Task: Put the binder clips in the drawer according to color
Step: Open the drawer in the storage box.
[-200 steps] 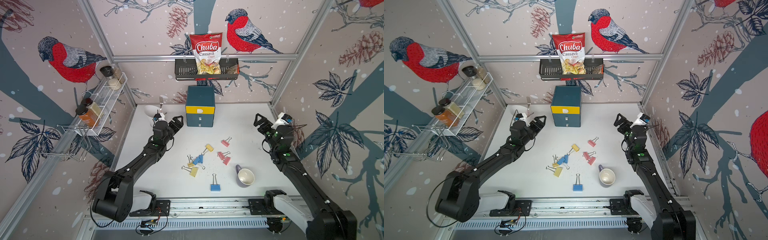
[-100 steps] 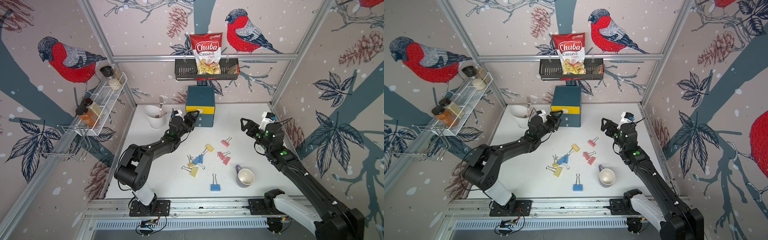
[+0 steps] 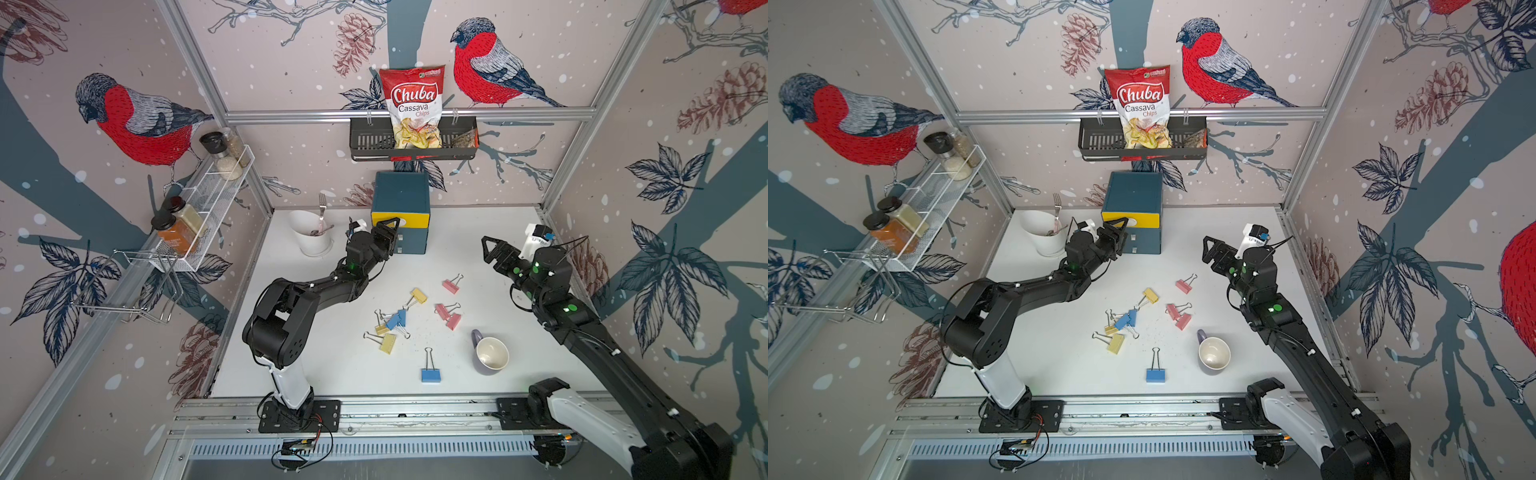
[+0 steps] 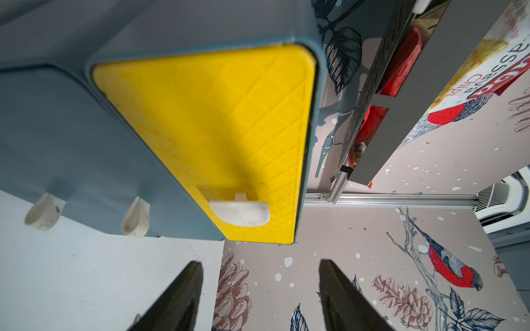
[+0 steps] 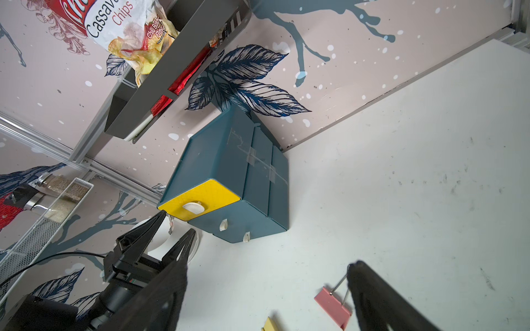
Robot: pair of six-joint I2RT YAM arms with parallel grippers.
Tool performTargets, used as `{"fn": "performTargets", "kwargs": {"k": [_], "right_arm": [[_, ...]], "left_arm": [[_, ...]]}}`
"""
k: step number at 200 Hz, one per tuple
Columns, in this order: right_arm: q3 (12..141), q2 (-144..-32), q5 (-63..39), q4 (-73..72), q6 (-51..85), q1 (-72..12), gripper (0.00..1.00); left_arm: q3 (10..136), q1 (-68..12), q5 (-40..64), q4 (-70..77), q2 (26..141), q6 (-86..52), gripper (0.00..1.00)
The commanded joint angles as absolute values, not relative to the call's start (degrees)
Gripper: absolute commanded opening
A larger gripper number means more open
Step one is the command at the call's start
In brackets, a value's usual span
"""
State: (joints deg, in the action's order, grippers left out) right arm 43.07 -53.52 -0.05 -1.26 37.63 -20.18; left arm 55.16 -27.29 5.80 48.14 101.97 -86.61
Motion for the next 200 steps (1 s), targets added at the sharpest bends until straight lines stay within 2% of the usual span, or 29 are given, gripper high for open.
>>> {"fn": "performTargets", "kwargs": {"k": [1, 86, 200], "right_arm": [[43.2, -53.0, -0.1, -1.1, 37.4, -20.1, 0.93], [43.2, -52.6, -0.3, -0.7, 37.6, -19.9, 0.92], [42.6, -53.3, -0.8, -1.5, 37.9, -19.9, 0.92]], "left_arm": [[56.3, -27.5, 3.9, 51.4, 103.1, -87.3, 0.67], [56.8, -27.6, 2.5, 53.9, 106.6, -89.0, 0.63], [59.7, -28.0, 0.7, 57.9, 109.5, -90.1, 0.62]]}}
